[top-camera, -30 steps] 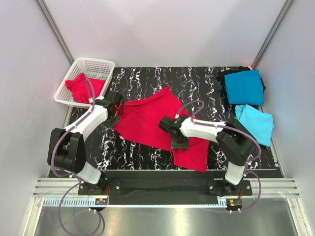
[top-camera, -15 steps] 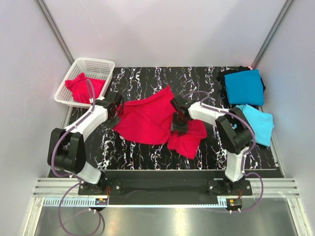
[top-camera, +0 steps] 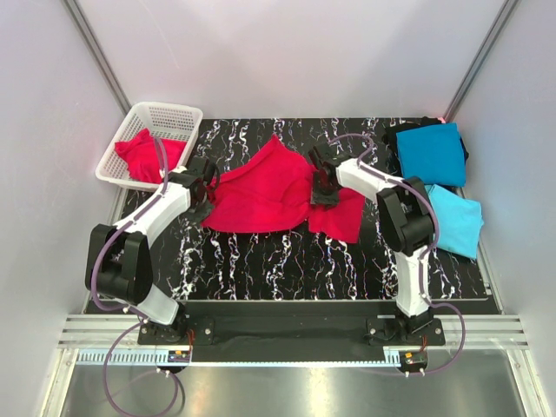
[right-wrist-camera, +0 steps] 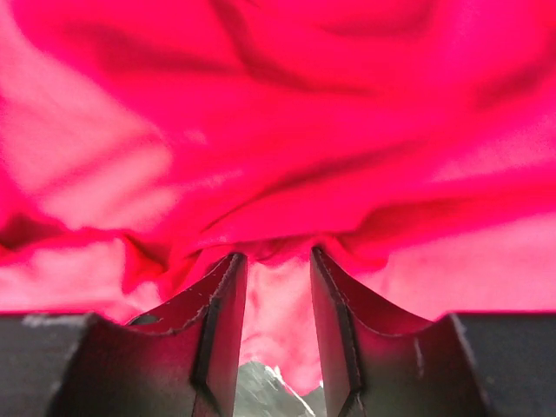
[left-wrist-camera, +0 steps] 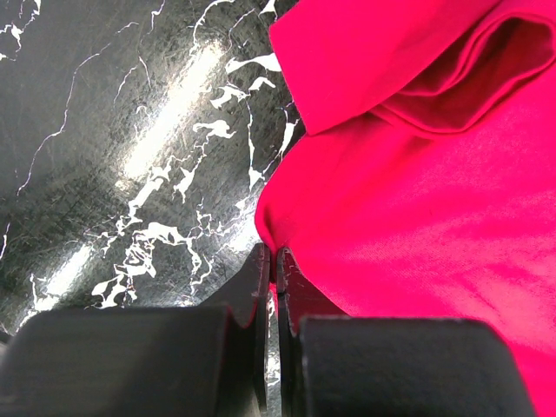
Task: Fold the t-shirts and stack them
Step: Flatten the tshirt out
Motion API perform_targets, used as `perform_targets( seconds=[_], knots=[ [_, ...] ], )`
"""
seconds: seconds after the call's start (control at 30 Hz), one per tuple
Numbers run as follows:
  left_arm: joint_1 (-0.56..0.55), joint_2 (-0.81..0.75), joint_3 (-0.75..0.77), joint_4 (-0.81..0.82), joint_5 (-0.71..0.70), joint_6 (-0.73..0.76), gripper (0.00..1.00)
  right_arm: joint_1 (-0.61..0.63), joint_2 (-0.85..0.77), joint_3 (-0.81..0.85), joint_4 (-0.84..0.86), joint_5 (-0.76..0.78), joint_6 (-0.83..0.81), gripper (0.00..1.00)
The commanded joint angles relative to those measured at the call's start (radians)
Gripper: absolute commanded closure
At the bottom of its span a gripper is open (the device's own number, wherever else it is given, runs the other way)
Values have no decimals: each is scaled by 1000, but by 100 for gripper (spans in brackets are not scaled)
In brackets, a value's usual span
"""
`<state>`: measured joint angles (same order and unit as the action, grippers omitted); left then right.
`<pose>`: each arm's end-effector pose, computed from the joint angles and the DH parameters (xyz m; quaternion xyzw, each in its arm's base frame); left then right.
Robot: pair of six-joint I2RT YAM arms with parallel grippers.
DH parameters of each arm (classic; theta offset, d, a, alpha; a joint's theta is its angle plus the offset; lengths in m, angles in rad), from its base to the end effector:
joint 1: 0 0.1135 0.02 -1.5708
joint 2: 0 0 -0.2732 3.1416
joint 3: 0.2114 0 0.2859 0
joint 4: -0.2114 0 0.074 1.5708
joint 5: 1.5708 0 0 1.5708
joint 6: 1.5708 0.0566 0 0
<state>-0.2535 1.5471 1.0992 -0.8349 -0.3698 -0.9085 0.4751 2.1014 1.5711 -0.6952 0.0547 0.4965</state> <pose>0.3221 -0.0623 0.1981 -0.3379 0.9126 0.0747 0.2178 0.4228 0.2140 0.1367 0.0152 0.9847 0.0564 0.1644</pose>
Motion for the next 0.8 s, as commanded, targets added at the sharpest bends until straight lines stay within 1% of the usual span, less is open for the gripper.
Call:
perform_targets(
  seconds=[0.0, 0.03, 0.13, 0.27, 0.3, 0.33, 0.4, 0.43, 0.47, 0.6, 0.7, 0.77],
  knots=[
    [-1, 2, 37, 14, 0, 22, 100, 28, -199, -46, -63, 163, -15, 58],
    [-1, 1, 37, 16, 0, 20, 100, 36, -268, -57, -61, 174, -15, 58],
    [-1, 2, 37, 16, 2, 22, 100, 56, -368, -77, -98, 215, -1, 58],
    [-3, 7, 34, 19, 2, 20, 100, 68, -440, -115, -171, 272, 39, 59],
    [-1, 8, 34, 20, 2, 22, 100, 69, -451, -129, -182, 283, 78, 59],
    [-1, 8, 34, 20, 5, 20, 100, 69, -449, -144, -203, 309, 98, 62],
    [-3, 10, 34, 20, 5, 17, 100, 69, -436, -207, -219, 350, 176, 63],
    [-3, 8, 34, 19, 8, 16, 100, 69, -423, -226, -239, 394, 209, 63],
    [-3, 8, 34, 20, 9, 16, 100, 69, -410, -258, -245, 410, 238, 65],
    [-3, 7, 33, 20, 9, 19, 100, 69, -342, -312, -259, 407, 364, 70],
    [-4, -1, 22, 20, 8, 23, 100, 71, -371, -370, -247, 432, 418, 70],
    [-4, -4, 16, 23, 9, 22, 100, 71, -394, -411, -224, 436, 422, 70]
  ],
)
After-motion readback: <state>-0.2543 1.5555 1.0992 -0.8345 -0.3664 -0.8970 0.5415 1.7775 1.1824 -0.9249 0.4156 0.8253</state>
